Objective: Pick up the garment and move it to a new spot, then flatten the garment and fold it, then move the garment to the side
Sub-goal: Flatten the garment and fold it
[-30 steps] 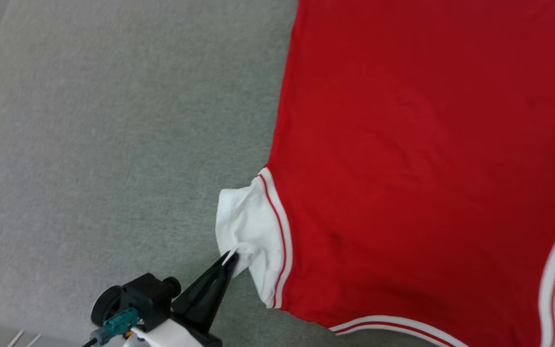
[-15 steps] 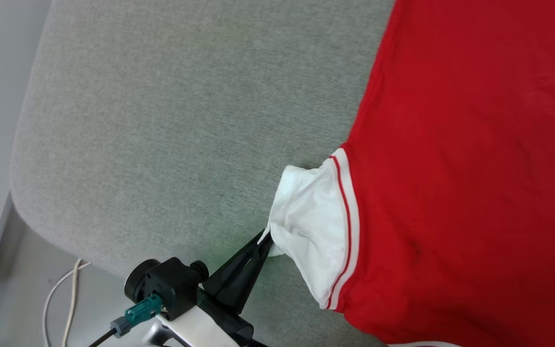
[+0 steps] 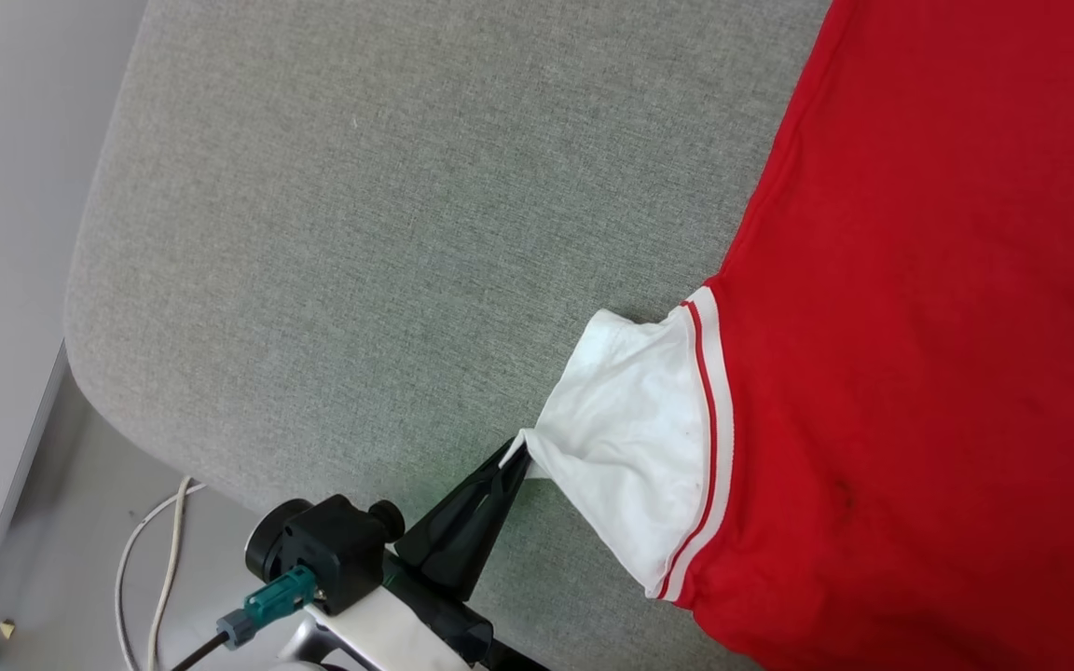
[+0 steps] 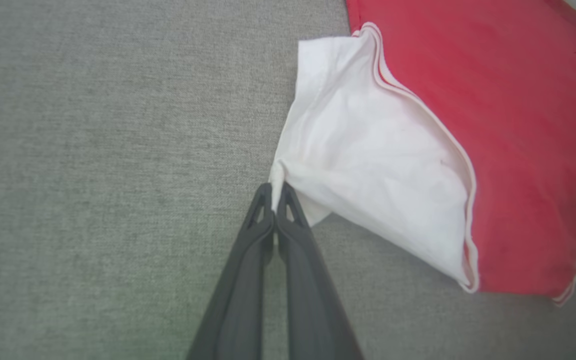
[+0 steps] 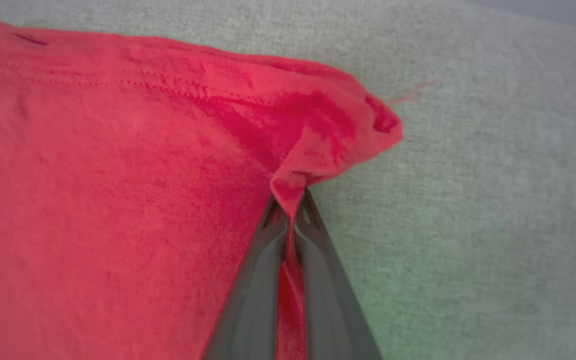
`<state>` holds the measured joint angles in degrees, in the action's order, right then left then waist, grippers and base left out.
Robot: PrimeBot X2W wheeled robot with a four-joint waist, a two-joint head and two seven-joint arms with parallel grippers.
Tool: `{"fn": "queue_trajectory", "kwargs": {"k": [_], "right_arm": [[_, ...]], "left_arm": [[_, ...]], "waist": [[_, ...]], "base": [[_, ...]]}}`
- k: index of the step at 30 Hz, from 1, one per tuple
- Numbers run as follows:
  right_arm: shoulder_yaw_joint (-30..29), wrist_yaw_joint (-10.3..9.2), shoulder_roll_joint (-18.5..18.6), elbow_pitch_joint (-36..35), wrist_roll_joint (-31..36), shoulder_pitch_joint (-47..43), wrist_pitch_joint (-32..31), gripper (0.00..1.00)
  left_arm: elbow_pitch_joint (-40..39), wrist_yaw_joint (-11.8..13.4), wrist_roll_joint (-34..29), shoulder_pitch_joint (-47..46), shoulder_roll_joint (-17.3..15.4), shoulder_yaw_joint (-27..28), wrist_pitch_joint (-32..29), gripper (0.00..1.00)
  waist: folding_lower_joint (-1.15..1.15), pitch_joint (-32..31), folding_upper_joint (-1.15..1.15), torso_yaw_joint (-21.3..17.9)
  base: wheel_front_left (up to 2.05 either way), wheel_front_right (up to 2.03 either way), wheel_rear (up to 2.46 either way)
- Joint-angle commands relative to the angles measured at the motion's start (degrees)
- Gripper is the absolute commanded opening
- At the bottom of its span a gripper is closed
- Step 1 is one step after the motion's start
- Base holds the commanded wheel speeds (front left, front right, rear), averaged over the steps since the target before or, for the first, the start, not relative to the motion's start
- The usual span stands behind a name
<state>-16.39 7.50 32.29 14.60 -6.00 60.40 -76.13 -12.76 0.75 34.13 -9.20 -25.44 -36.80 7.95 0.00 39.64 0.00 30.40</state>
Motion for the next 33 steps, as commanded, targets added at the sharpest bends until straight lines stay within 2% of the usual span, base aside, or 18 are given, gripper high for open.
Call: {"fn": "queue_trajectory", "kwargs": {"k": [1, 9, 19, 23, 29, 33], "right_arm": [[-0.33, -0.02, -1.19, 2.12, -0.1, -4.58, -1.14, 0.0], [-1.62, -0.02, -3.1, 1.82, -1.68, -9.54, 0.96, 0.0], [1.6, -0.03, -4.9, 2.22, -9.3, -23.53, 4.51, 0.0], [3.01, -0.02, -5.74, 0.56, -13.78, -30.02, 6.45, 0.0], [4.44, -0.03, -4.99, -4.03, -19.37, -40.33, 9.2, 0.0], [4.48, -0.02, -6.33, -7.94, -22.45, -46.81, 10.86, 0.0]], "left_arm": [[0.17, 0.13, 0.27, -0.66, 0.13, 0.22, 0.44, 0.0], [0.68, 1.26, 0.05, -0.58, -1.42, 1.78, 0.68, 0.0], [1.75, 3.68, 0.63, 1.97, -5.44, 4.91, -0.11, 0.0], [2.51, 4.24, 1.91, 3.18, -5.95, 5.59, -0.51, 0.0], [6.45, 4.26, 3.32, 4.42, -5.69, 5.87, -0.15, 0.0], [8.26, 4.37, 3.8, 5.25, -5.45, 5.76, 0.41, 0.0]], "waist": [[0.0, -0.47, 0.0, -0.4], [0.0, -5.2, 0.0, -4.54], [0.0, -15.42, 0.0, -13.26], [0.0, -19.52, 0.0, -16.58], [0.0, -24.29, 0.0, -21.04], [0.0, -26.7, 0.0, -23.16]], "base": [[0.0, 0.0, 0.0], [0.0, 0.0, 0.0], [0.0, 0.0, 0.0], [0.0, 0.0, 0.0], [0.0, 0.0, 0.0], [0.0, 0.0, 0.0]]}}
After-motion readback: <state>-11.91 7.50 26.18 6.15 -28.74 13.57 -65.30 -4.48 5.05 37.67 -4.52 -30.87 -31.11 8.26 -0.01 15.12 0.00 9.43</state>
